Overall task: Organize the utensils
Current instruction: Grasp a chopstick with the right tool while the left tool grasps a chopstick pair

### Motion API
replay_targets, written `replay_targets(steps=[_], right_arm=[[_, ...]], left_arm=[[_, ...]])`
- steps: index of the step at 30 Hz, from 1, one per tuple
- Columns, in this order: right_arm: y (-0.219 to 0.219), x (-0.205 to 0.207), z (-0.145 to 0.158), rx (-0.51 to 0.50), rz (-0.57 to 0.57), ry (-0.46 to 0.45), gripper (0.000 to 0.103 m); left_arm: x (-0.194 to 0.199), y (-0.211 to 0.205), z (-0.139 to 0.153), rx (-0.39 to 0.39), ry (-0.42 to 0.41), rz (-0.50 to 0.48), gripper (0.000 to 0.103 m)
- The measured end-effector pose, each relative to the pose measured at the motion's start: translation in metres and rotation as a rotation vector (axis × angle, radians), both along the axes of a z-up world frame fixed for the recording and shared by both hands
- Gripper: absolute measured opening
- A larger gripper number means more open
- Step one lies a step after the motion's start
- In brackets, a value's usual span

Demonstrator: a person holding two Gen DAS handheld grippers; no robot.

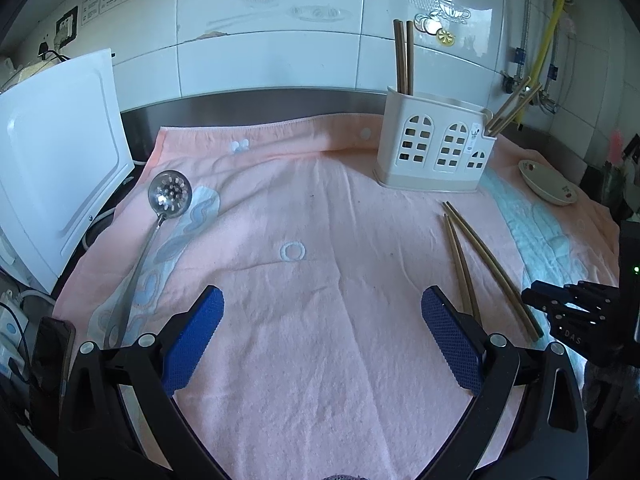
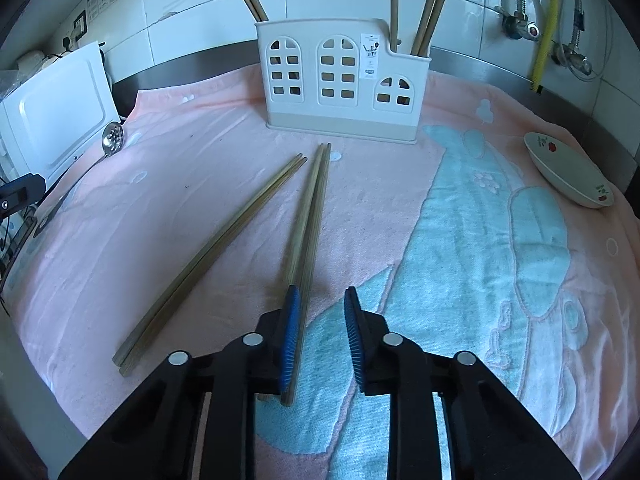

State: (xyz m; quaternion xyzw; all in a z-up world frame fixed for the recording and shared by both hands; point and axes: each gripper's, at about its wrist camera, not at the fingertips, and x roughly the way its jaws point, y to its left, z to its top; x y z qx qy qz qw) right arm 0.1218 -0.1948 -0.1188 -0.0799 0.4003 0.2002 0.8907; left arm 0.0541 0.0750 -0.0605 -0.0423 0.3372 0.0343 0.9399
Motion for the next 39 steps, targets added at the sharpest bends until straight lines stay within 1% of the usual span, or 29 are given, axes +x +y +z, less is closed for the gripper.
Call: replay_targets(steps=[3, 8, 10, 14, 16, 18, 19, 21, 25, 27, 29, 30, 32, 33, 35, 36, 38, 39], right_arm=[[0.003, 0.001, -0.002, -0.001, 0.007, 0.005, 0.016], [0.008, 0.002, -0.002, -0.006, 0.017, 0.009, 0.016], [0.012, 0.002, -0.003, -0.023, 0.024, 0.004, 0.015], [0.013, 0.004, -0.009, -0.025, 0.016, 0.02, 0.011], [0.012, 0.005, -0.009, -0.018, 0.011, 0.02, 0.011], [0.012, 0.006, -0.009, -0.018, 0.004, 0.02, 0.01], [0.011, 0.007, -0.009, -0.019, 0.001, 0.019, 0.007], [0.008, 0.007, -0.008, -0.003, -0.006, 0.022, 0.007], [0.001, 0.006, -0.005, 0.008, -0.022, 0.013, 0.006], [-0.004, 0.004, -0.003, 0.019, -0.032, 0.009, 0.006], [-0.008, 0.002, -0.001, 0.023, -0.035, 0.006, 0.006], [-0.01, 0.001, 0.0, 0.025, -0.037, 0.004, 0.006], [-0.015, -0.002, 0.001, 0.032, -0.043, 0.001, 0.006], [-0.017, -0.003, 0.001, 0.035, -0.046, 0.001, 0.006], [-0.022, -0.005, 0.001, 0.044, -0.054, 0.0, 0.006], [-0.024, -0.005, 0.001, 0.048, -0.056, -0.001, 0.006], [-0.028, -0.007, 0.001, 0.054, -0.061, -0.002, 0.006], [-0.029, -0.008, 0.001, 0.058, -0.063, -0.001, 0.006]], left_arm=[[-0.001, 0.0, -0.001, 0.004, 0.003, -0.001, 0.098], [-0.002, -0.002, -0.002, 0.008, 0.007, -0.008, 0.098], [-0.002, -0.004, -0.003, 0.011, 0.01, -0.013, 0.098], [-0.002, -0.007, -0.005, 0.008, 0.019, -0.021, 0.098], [-0.003, -0.009, -0.006, 0.006, 0.022, -0.023, 0.098], [-0.003, -0.014, -0.008, -0.002, 0.026, -0.036, 0.098], [-0.003, -0.016, -0.009, -0.006, 0.029, -0.041, 0.098], [-0.003, -0.022, -0.012, -0.019, 0.031, -0.058, 0.098], [0.001, -0.039, -0.019, -0.073, 0.059, -0.099, 0.096], [0.004, -0.051, -0.022, -0.076, 0.071, -0.125, 0.09], [0.008, -0.062, -0.028, -0.075, 0.09, -0.141, 0.081], [0.011, -0.068, -0.031, -0.081, 0.103, -0.152, 0.08], [0.016, -0.076, -0.038, -0.106, 0.132, -0.171, 0.069], [0.018, -0.079, -0.042, -0.117, 0.145, -0.181, 0.067], [0.023, -0.086, -0.05, -0.123, 0.173, -0.186, 0.058], [0.025, -0.089, -0.054, -0.128, 0.185, -0.192, 0.056], [0.028, -0.093, -0.059, -0.129, 0.201, -0.2, 0.047], [0.03, -0.095, -0.062, -0.128, 0.208, -0.2, 0.045]])
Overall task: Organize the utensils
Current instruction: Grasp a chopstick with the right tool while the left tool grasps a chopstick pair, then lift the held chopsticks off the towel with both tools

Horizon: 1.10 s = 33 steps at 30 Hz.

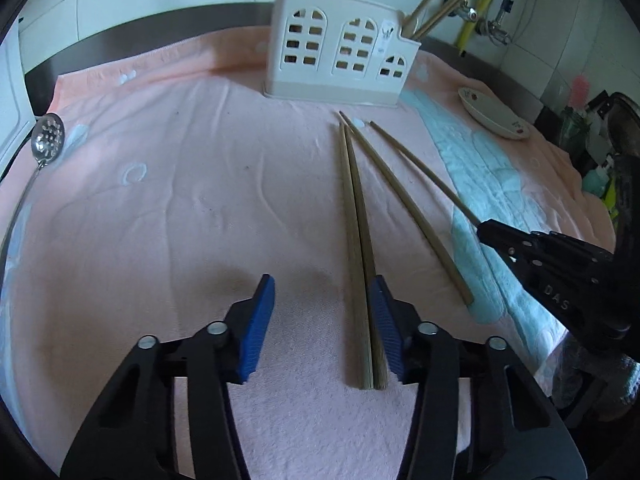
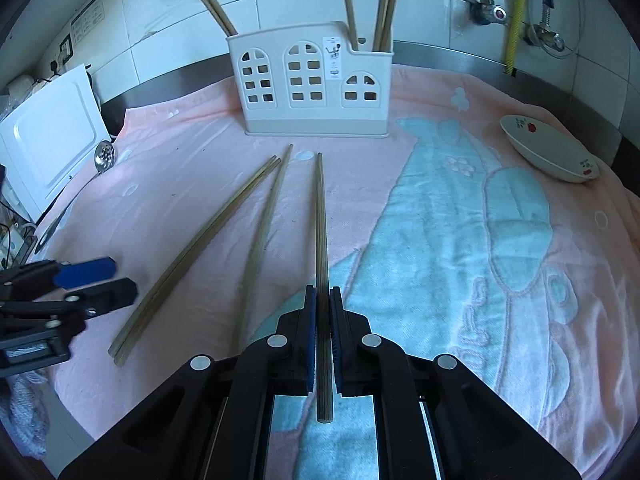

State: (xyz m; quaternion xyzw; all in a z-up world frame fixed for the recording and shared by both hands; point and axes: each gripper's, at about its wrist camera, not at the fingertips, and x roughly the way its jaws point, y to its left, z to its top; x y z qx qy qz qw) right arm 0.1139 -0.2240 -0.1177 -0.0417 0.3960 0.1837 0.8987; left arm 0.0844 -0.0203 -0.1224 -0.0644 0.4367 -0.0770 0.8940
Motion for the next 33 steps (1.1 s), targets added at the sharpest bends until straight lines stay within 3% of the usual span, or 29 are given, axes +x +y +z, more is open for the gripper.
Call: replay_targets(steps=[2, 9, 17, 27, 33], right_arm=[[-0.002, -0.001, -0.001, 0.004, -0.003, 0.0, 0.006], [-0.006, -0.004, -0.003, 0.018, -0.006, 0.004, 0.006], [-0.008, -0.005, -0.005, 0.019, -0.009, 0.008, 0.006], [-0.012, -0.006, -0.011, 0.026, -0.013, 0.019, 0.007], [-0.011, -0.007, -0.011, 0.028, -0.017, 0.013, 0.007]], left_arm=[[0.004, -0.001, -0.004, -0.011, 0.013, -0.007, 0.038], [0.006, -0.007, -0.005, 0.003, 0.013, -0.022, 0.031], [0.009, -0.02, -0.002, 0.136, -0.026, -0.037, 0.022], [0.008, -0.027, -0.007, 0.109, -0.024, -0.041, 0.017], [0.01, -0.025, -0.008, 0.117, -0.033, -0.021, 0.006]])
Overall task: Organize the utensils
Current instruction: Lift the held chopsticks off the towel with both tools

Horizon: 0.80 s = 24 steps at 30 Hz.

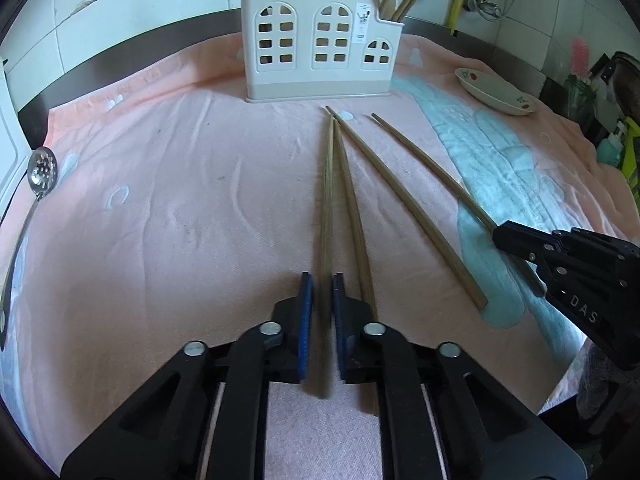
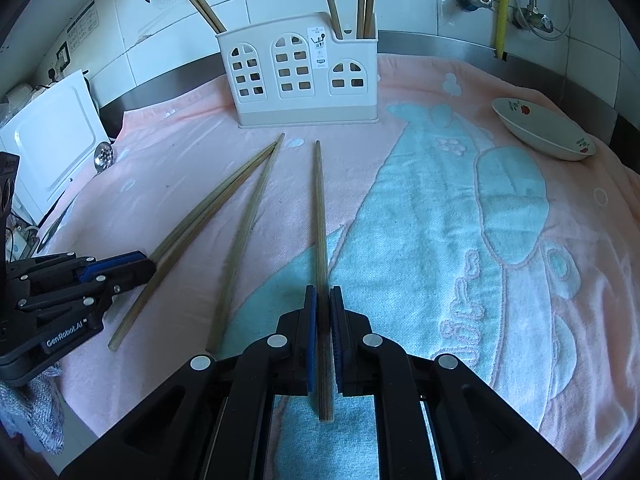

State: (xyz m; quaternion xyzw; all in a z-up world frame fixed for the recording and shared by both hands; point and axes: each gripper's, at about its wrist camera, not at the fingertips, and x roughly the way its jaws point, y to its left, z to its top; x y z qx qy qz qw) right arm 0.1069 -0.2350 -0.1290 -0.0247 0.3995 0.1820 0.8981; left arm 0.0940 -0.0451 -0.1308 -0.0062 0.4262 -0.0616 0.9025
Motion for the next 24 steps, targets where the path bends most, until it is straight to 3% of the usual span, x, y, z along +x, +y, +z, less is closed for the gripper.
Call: replay_targets(steps=[4, 10, 24], right_arm=[[0.0, 0.0, 0.0, 0.002, -0.006, -0.006, 0.007], [0.001, -0.003, 0.008, 0.0, -0.009, -0.032, 0.006], [0.001, -0.009, 0.098, 0.028, 0.013, -0.241, 0.006]], left_arm=[[0.001, 0.004, 0.005, -0.026, -0.005, 0.006, 0.005], [-0.008, 0.012, 0.032, -0.035, -0.075, -0.016, 0.005], [-0.012, 0.032, 0.106, -0.12, -0.228, -0.069, 0.005]])
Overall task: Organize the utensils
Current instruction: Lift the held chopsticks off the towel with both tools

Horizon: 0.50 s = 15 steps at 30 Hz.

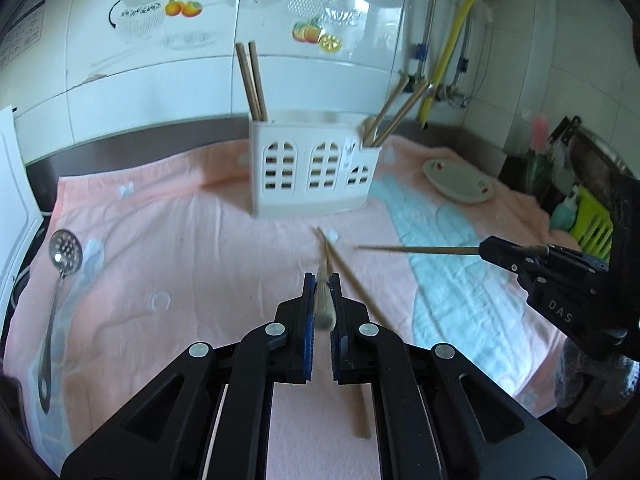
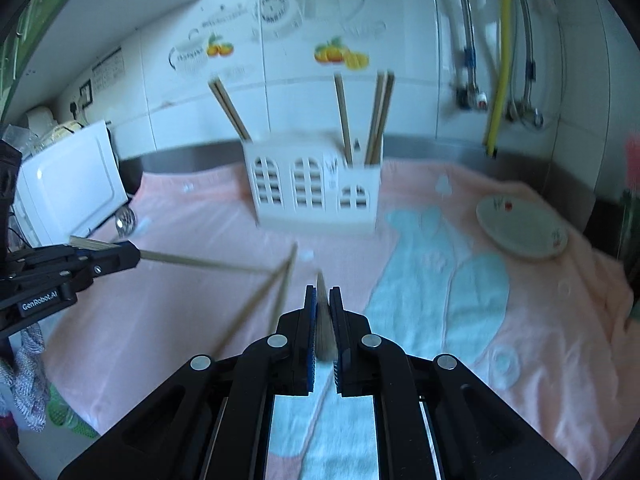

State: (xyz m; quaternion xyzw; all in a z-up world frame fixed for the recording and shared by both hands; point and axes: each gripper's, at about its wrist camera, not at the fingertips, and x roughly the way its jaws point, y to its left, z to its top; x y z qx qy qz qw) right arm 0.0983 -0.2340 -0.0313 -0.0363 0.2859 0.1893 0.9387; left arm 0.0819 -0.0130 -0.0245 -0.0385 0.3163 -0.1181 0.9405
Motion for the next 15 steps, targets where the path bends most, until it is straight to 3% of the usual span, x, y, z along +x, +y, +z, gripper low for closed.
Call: replay_targets(steps=[4, 10, 15], right_arm=[[0.006, 0.004, 0.016, -0.003, 0.018, -0.025, 0.006], [0.015, 0.02, 0.024, -0.015, 0.04, -0.015, 0.007], [0.014, 0.035, 0.043, -0.003, 0.064, 0.01, 0.007]], left_arm=[[0.009, 0.005, 0.01, -0.035, -0.002, -0.026, 0.005], [0.027, 0.008, 0.01, -0.024, 0.027, -0.05, 0.005], [0.036, 0.009, 0.025, -0.001, 0.004, -0.075, 0.005]])
